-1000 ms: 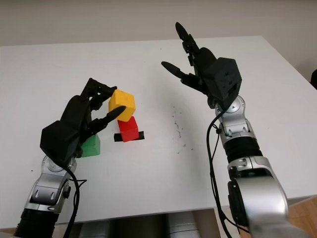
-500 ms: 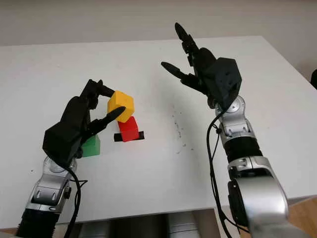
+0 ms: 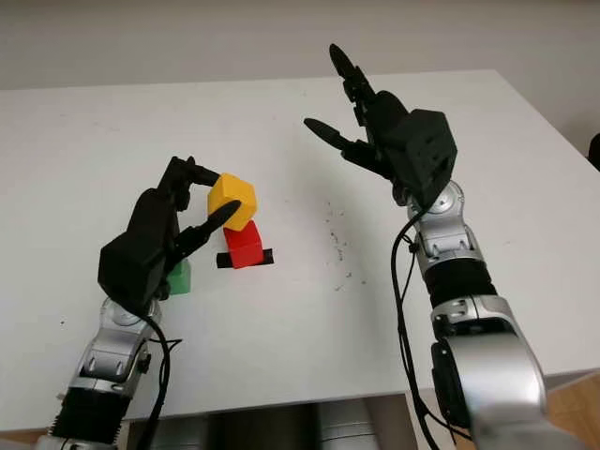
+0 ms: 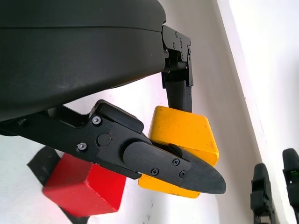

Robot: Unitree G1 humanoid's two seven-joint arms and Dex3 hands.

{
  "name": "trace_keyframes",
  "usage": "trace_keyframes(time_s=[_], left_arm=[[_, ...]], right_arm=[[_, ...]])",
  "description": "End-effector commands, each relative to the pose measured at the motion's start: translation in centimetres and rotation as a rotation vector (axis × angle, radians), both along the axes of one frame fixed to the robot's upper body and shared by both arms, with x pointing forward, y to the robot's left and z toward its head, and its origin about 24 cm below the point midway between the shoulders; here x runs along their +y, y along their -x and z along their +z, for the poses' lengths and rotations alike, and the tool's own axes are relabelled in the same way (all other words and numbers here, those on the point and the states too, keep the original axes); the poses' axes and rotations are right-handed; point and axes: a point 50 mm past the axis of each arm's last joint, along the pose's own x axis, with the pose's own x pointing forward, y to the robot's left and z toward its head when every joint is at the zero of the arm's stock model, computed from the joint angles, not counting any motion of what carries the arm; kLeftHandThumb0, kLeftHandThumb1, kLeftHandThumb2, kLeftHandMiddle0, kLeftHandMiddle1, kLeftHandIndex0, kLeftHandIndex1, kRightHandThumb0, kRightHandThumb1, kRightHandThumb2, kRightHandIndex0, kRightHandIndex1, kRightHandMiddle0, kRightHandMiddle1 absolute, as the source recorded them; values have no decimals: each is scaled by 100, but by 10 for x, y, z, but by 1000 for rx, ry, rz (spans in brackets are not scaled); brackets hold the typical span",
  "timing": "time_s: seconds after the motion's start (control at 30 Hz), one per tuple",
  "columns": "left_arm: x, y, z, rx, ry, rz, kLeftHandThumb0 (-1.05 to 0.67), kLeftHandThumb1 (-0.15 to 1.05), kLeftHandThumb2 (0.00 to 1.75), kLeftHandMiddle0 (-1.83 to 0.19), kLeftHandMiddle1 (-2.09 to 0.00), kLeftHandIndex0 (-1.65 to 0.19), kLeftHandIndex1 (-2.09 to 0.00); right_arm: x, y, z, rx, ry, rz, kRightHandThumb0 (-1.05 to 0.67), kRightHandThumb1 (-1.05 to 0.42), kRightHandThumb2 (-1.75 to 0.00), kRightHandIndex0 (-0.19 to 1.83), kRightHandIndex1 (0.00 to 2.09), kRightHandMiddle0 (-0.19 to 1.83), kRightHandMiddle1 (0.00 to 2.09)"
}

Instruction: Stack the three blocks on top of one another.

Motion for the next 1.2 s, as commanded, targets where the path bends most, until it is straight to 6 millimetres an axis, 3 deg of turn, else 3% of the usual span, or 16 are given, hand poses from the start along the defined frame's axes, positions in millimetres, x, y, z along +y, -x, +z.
trace_keyframes(time_s=[0.0,0.53,0.83,1.17], left_arm=[[-4,2,-17,63,9,-7,-37,105,16,1,-5,-23,-174],[-2,5,-25,140,-70,-24,-37,105,15,-1,-6,-26,-167],[2,13,-17,166,-322,8,-34,105,8,-9,-7,-31,-160],[1,18,-9,162,-462,47,-30,104,6,-14,-6,-33,-153]], right_arm=[[-2,0,4,-13,-9,-3,-80,-105,-18,-18,5,1,5],[-2,0,4,-12,-16,1,-80,-105,-17,-18,5,1,5],[-2,0,4,-15,-12,0,-81,-105,-18,-18,5,0,5],[-3,0,4,-18,-11,2,-80,-105,-18,-17,6,-1,5]])
